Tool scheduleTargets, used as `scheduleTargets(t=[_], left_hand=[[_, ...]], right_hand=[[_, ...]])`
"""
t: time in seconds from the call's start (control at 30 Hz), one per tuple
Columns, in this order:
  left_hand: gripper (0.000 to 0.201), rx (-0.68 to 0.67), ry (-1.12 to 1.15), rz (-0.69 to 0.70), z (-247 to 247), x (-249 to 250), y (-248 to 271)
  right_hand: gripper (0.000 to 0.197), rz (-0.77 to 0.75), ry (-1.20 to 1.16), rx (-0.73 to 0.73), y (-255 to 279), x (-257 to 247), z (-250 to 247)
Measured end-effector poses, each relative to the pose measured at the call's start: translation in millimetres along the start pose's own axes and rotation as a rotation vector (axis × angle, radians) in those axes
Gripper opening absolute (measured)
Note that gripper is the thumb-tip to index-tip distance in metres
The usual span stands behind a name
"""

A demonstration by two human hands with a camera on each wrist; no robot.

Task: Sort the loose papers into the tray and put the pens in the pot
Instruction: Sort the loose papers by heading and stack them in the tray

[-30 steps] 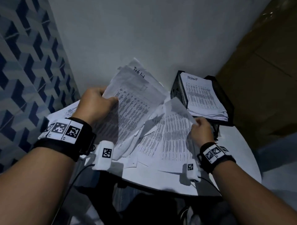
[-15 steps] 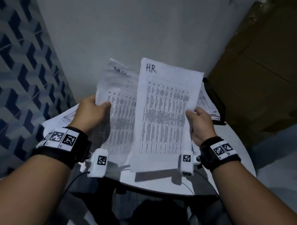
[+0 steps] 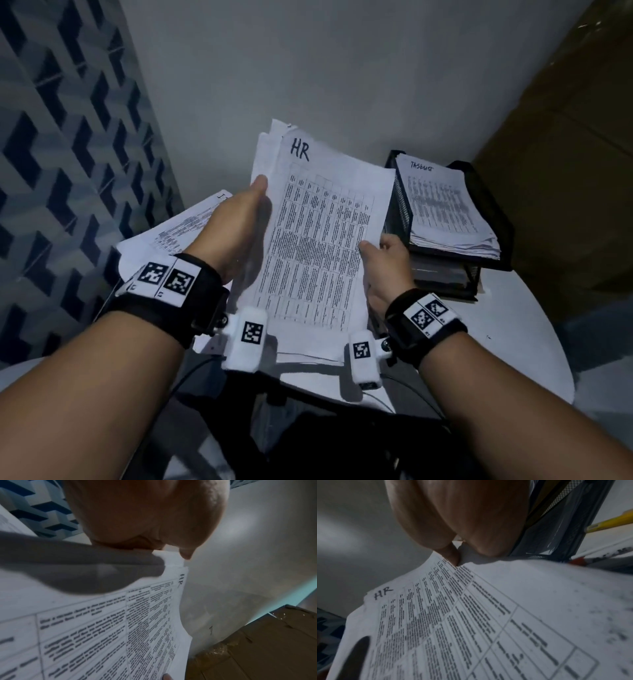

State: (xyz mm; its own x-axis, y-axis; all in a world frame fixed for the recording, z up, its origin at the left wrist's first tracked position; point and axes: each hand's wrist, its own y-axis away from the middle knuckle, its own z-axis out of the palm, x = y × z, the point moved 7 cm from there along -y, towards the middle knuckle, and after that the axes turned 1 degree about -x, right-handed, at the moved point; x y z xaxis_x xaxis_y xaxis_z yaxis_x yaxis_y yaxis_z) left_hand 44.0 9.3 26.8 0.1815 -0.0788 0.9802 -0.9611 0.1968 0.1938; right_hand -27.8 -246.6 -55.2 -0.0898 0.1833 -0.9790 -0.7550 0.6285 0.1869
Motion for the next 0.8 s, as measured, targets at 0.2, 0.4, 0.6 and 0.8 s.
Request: scheduleTargets(t=[0.2, 0.4, 0.6, 0.8], left_hand=[[0.034, 0.082, -0.4, 0.186, -11, 12, 1], [0.031, 0.168, -0.45, 0.223, -41, 20, -7], [0.034, 0.212, -0.446, 0.231, -57, 23, -10], [0.031, 0.22, -0.469, 0.252, -63, 22, -16]], right_hand=[[0.018, -0.013, 0.078, 0.016, -15, 1, 11], [0.012, 0.202, 0.278, -0.048, -42, 43, 2], [0.01, 0.342, 0.607, -0.122, -54, 79, -4], [0.032, 0.403, 0.533, -0.038, -67, 105, 9]])
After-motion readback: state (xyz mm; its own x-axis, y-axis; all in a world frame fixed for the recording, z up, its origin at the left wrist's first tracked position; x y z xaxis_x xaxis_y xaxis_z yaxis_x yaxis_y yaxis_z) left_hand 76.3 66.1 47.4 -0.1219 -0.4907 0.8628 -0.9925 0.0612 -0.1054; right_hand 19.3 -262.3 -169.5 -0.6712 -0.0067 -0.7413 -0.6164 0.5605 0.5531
